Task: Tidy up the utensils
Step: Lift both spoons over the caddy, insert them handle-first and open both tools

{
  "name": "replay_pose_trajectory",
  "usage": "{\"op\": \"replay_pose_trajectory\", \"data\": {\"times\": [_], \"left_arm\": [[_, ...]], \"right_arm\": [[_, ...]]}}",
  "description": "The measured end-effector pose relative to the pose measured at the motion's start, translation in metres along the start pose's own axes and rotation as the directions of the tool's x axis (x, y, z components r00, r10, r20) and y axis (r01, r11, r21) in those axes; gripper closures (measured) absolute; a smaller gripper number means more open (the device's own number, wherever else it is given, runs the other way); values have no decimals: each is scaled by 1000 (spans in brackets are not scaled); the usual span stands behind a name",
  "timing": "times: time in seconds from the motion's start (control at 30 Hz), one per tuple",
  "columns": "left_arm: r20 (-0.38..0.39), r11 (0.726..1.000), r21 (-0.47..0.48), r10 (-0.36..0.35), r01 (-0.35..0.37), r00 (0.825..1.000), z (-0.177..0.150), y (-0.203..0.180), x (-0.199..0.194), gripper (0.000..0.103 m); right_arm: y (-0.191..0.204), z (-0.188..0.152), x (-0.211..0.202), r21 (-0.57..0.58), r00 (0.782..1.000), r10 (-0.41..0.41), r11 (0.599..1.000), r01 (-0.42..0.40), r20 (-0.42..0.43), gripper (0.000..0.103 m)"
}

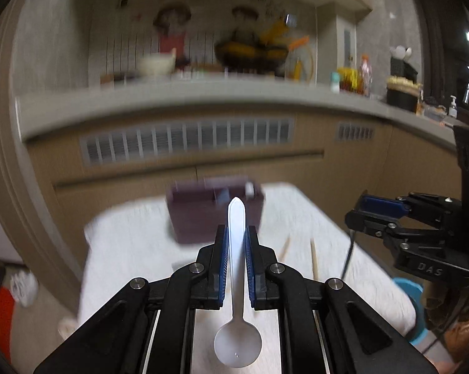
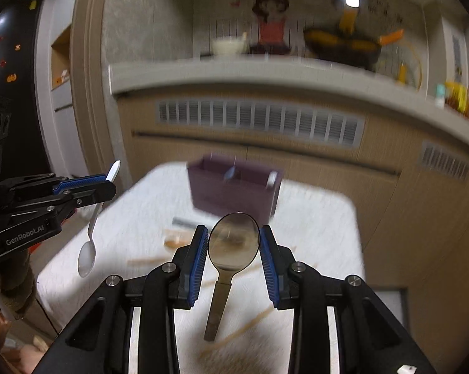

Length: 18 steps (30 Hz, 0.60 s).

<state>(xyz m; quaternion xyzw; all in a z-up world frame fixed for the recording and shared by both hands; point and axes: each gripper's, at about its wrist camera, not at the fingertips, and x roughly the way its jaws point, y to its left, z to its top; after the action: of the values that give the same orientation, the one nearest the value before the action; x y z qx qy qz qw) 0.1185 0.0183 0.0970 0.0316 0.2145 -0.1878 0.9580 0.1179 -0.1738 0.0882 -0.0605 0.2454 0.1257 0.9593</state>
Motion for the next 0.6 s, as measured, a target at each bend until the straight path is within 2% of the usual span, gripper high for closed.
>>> {"op": "replay_pose_trajectory", "data": {"times": [0.13,0.3,0.43,0.6], "left_arm": [[137,1000,19,15,-18,991,58,7,-11,92],[268,1000,-4,-5,6,963,122,23,-11,92],[320,999,-25,-20,29,947,148,38,8,92],[335,995,-87,-7,38,942,159,62,59,92]], "right_arm": [[-8,61,-25,-33,988,-40,998,45,148,72],[-20,127,-29,-24,964,-74,996,83,256,72],[-24,156,-7,-31,951,-100,993,114,292,72],[-29,168,46,-37,957,-110,992,124,268,72]]}}
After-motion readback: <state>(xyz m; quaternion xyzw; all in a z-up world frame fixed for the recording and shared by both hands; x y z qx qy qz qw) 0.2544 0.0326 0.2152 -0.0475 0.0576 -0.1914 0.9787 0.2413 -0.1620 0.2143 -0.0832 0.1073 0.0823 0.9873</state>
